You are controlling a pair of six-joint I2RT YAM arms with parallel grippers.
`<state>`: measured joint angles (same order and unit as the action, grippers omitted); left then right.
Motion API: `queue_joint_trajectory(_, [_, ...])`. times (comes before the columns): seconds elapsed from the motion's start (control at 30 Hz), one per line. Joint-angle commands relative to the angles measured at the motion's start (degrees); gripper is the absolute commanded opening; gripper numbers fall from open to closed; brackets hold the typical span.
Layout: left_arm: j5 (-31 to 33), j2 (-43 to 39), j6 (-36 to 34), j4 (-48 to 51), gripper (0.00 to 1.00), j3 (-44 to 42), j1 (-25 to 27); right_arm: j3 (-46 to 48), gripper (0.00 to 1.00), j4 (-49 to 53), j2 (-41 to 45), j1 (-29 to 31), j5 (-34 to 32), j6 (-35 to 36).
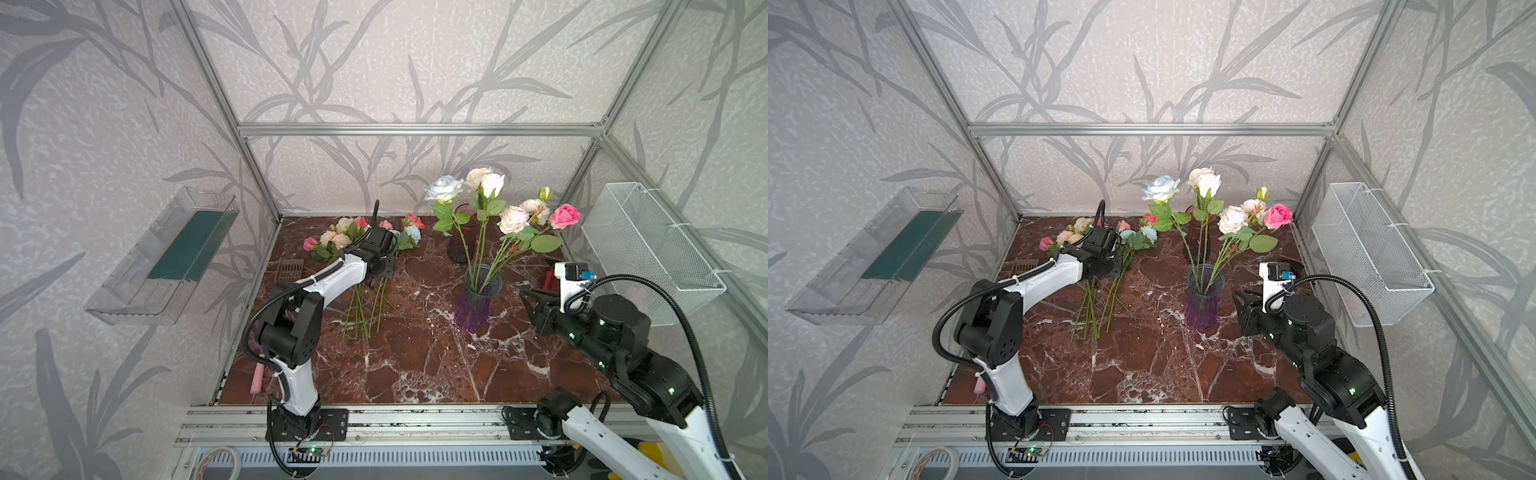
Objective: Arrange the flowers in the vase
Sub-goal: 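Withdraw the right gripper from the vase while left lowers onto the rose bunch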
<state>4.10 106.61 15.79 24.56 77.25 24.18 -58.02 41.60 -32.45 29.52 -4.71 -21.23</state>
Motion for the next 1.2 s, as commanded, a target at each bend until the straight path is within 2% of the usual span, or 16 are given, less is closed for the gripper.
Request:
queue_joint_trajectory(0.0, [-3.0, 3.3, -1.7, 7.5, 0.35, 4.1, -1.0, 0.9, 0.33, -0.8, 0.6, -0.2, 1.0, -0.1])
queue_joint_trajectory(0.2, [-7.5, 8.6, -3.0, 8.9, 0.31, 6.8, -1.7, 2.3, 0.33, -1.2, 0.7, -0.2, 1.1, 0.4])
queue_joint_trajectory(0.67, [-6.5, 12.5, -3.0, 9.4, 0.2, 8.8, -2.1, 3.0, 0.33, -1.7, 0.4, -0.2, 1.1, 1.2])
queue_joint_trajectory(0.73, [-7.4, 12.6, -3.0, 9.5, 0.22, 8.9, -2.1, 3.1, 0.33, -1.7, 0.3, -0.2, 1.1, 1.2])
queue_joint_trajectory(0.97, [-8.5, 7.5, -3.1, 8.7, 0.39, 8.3, -2.2, 2.3, 0.34, -1.6, 0.0, -0.2, 1.2, 1.4])
queue_joint_trajectory(1.1, [-7.0, 5.2, -3.5, 7.9, 0.4, 7.1, -2.8, 2.6, 0.34, -2.0, -0.4, -0.2, 1.8, 1.2])
queue_joint_trajectory(1.17, [-8.2, 5.6, -3.3, 7.8, 0.37, 7.3, -3.7, 2.7, 0.34, -2.4, -0.9, -0.2, 2.0, 1.3])
